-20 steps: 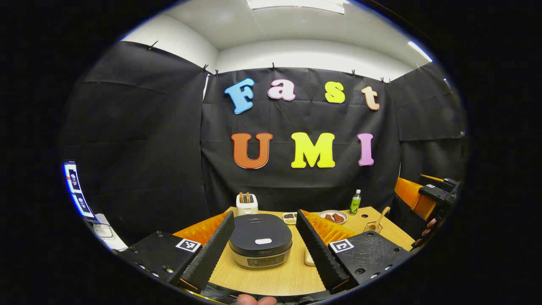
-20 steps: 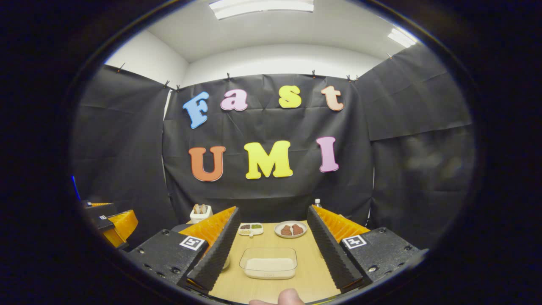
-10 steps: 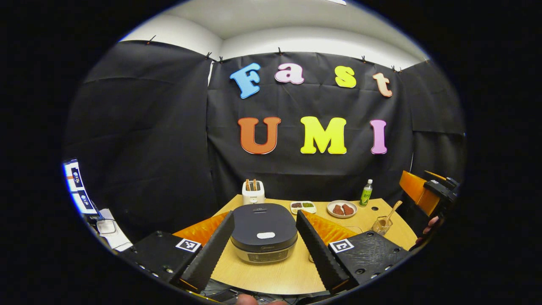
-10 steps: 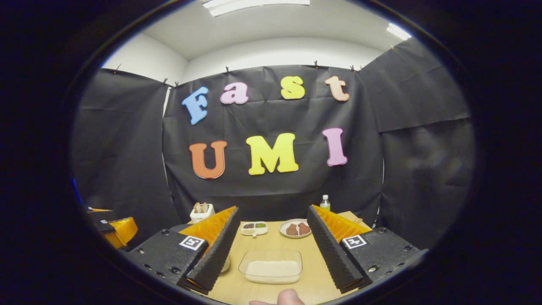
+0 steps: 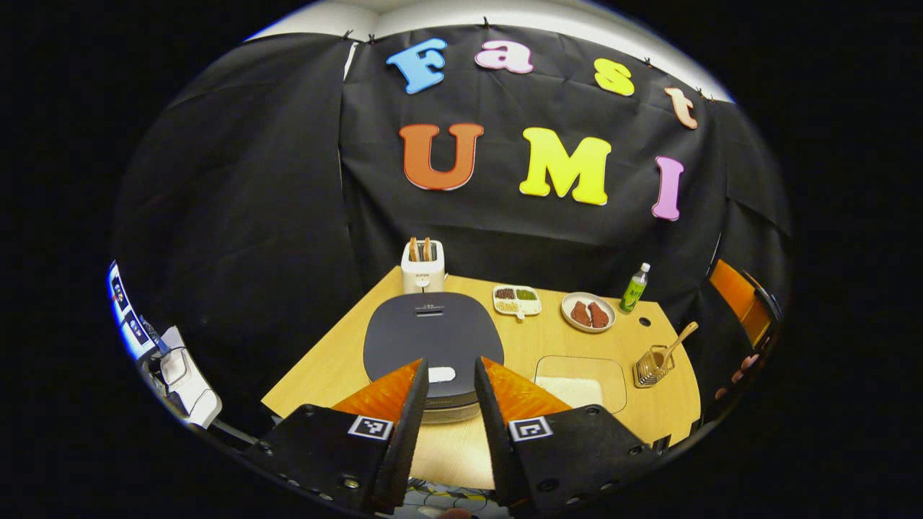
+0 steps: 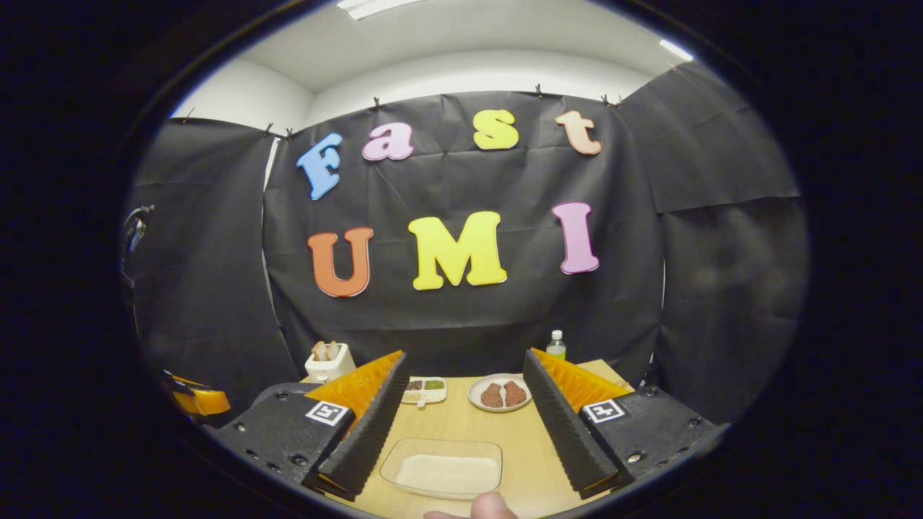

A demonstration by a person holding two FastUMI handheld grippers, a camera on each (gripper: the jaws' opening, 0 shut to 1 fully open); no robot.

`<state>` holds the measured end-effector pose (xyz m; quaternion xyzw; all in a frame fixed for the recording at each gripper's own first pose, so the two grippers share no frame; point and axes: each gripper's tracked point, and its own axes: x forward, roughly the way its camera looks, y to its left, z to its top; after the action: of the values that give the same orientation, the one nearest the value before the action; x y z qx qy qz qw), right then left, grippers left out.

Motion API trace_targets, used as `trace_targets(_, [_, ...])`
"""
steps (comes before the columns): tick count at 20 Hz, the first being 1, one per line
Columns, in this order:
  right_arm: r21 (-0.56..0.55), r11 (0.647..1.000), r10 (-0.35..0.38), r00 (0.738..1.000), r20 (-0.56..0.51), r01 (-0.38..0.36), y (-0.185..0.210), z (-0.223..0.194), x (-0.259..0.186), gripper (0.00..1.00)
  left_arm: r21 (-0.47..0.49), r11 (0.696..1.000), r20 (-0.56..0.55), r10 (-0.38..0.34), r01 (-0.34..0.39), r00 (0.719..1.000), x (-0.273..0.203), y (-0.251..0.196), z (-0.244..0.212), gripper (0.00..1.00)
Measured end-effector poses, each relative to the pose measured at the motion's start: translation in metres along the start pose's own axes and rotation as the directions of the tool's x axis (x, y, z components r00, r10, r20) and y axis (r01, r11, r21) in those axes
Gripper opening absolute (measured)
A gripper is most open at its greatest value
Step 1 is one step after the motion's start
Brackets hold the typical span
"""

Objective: Close the left gripper, press the button to open the rice cooker; take a wooden spoon from the chopstick holder with the right hand, scoop a spoonful of rice and pour it into the rice cooker, then put the wooden spoon back into the chopstick holder.

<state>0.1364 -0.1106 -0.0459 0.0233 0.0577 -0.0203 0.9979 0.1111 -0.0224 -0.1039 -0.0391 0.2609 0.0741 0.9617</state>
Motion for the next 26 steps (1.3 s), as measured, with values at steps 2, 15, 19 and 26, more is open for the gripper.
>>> trace_targets(2, [0.003,1.0,-0.009,1.0,-0.003,0.009,-0.011,-0.001,0.014,1.0,-0.012,0.999,-0.057,-0.034,0.034,0.998,0.013,-0.008,-0.003,0.4])
trace_targets(15, [0.074,0.997,-0.014,0.999,-0.052,0.018,-0.052,-0.017,0.07,1.0,-0.183,0.983,-0.36,-0.082,0.015,0.929,0.091,0.016,-0.039,0.0])
trace_targets(19, [0.1,0.994,-0.024,0.995,-0.096,0.034,-0.064,-0.03,0.074,1.0,-0.128,0.992,-0.429,-0.051,-0.004,0.902,0.111,0.024,-0.056,0.0])
trace_targets(26, [0.117,0.99,-0.067,0.992,-0.104,0.079,-0.086,-0.031,0.078,1.0,-0.135,0.991,-0.494,-0.061,-0.007,0.867,0.12,0.028,-0.074,0.0])
